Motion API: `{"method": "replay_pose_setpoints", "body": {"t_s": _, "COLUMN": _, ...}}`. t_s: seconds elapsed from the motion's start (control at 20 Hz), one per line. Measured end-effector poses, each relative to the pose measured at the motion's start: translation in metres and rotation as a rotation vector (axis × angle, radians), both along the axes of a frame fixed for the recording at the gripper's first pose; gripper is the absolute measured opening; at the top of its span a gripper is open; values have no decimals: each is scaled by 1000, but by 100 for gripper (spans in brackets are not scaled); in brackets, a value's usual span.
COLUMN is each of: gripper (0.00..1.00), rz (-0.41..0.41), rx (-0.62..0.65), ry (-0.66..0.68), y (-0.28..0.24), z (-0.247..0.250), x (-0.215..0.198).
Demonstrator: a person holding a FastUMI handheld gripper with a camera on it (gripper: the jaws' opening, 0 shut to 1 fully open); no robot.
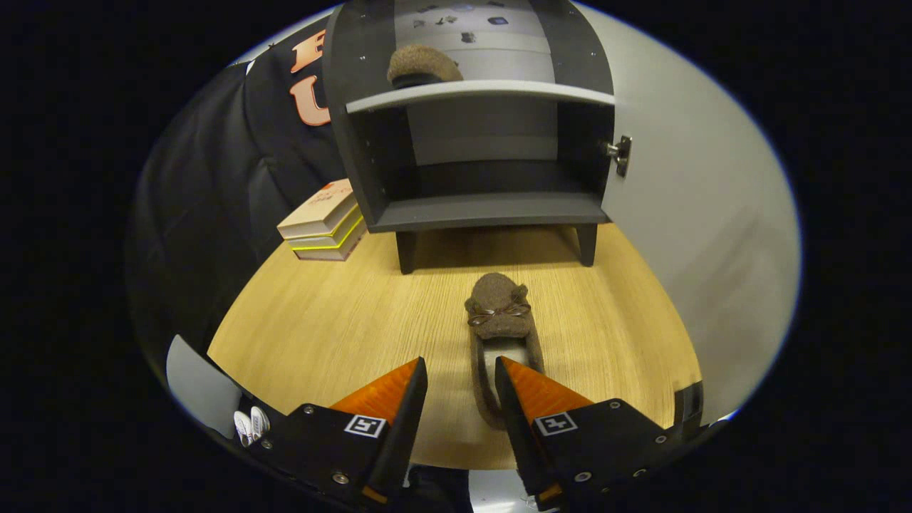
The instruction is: Open the shoe cabinet door, grab the shoes and put them into the shoe cabinet, then close the shoe cabinet door.
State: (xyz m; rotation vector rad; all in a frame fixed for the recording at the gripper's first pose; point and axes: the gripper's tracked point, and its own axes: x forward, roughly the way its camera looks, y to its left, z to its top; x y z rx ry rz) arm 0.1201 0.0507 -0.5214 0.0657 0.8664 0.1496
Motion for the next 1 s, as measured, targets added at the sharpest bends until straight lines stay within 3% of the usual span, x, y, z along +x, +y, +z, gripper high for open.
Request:
{"method": "replay_pose_setpoints", "body": {"t_s": 0.35, "gripper": 47, "rz": 28, "rx": -33, "ry": 130, "y": 0, "z": -73, "x": 15}}
{"method": "replay_pose_setpoints", "body": {"t_s": 0.45, "gripper": 37, "rz": 35, "rx": -77, "ry": 138, "y": -6, "z": -84, "x": 17}}
{"method": "replay_pose_setpoints", "body": {"t_s": 0.5, "gripper": 25, "rz": 41, "rx": -90, "ry": 135, "y": -7, "z": -84, "x": 17}}
{"method": "replay_pose_setpoints", "body": {"t_s": 0.7, "gripper": 9, "rz": 48, "rx": -102, "ry": 145, "y": -7, "z": -84, "x": 17}}
{"method": "replay_pose_setpoints", "body": {"t_s": 1.0, "gripper": 6, "rz": 49, "rx": -95, "ry": 101, "y": -9, "z": -49, "x": 35}}
